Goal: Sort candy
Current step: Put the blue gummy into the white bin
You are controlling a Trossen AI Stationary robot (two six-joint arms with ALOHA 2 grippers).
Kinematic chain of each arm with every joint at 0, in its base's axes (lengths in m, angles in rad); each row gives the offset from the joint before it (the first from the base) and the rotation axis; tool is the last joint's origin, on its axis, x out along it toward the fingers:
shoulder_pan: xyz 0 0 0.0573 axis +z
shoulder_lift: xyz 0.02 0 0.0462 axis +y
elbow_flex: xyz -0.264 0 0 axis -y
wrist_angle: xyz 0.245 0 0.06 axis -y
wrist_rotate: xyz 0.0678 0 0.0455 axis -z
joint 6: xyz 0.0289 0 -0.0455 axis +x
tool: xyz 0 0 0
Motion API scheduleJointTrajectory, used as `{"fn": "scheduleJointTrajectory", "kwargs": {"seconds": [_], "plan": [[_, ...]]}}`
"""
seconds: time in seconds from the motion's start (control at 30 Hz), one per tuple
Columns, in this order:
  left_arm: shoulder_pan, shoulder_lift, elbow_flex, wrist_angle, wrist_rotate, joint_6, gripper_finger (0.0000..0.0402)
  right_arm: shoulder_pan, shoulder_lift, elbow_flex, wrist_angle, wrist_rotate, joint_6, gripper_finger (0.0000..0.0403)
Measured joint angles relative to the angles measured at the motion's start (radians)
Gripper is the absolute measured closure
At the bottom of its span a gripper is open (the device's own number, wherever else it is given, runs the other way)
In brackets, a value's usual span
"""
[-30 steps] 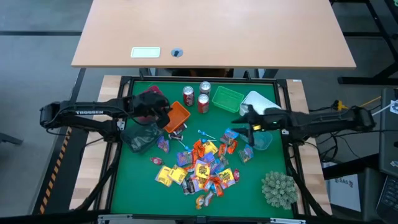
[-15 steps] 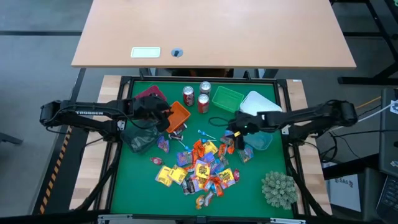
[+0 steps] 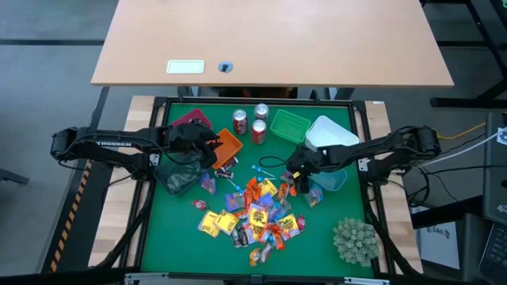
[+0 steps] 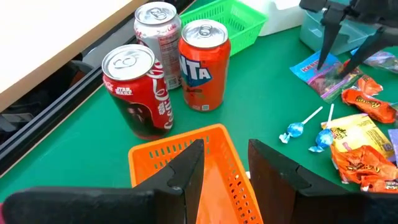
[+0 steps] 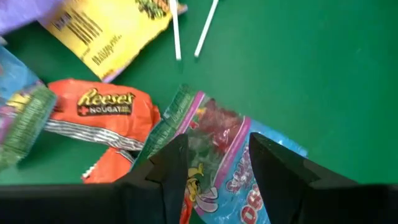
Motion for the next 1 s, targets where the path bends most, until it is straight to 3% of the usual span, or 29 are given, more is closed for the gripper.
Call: {"fn": "scheduleJointTrajectory", "kwargs": {"seconds": [0.37,0.83,1.0], "plan": [[-0.012,0.0,0.0,0.005,0.0,-0.003,0.0287,0.0,0.06,0.002,0.004,-0.001,0.001,0.0241],[-0.163,0.0,0.0,0.087,0.001,-0.001,0.0287,0.0,0.061,0.002,0.003,0.0,0.0,0.0393],[-0.21,0.0,0.0,0.119,0.001,0.0,0.0287,0.0,0.06,0.001,0.005,0.0,0.0,0.0391]]}}
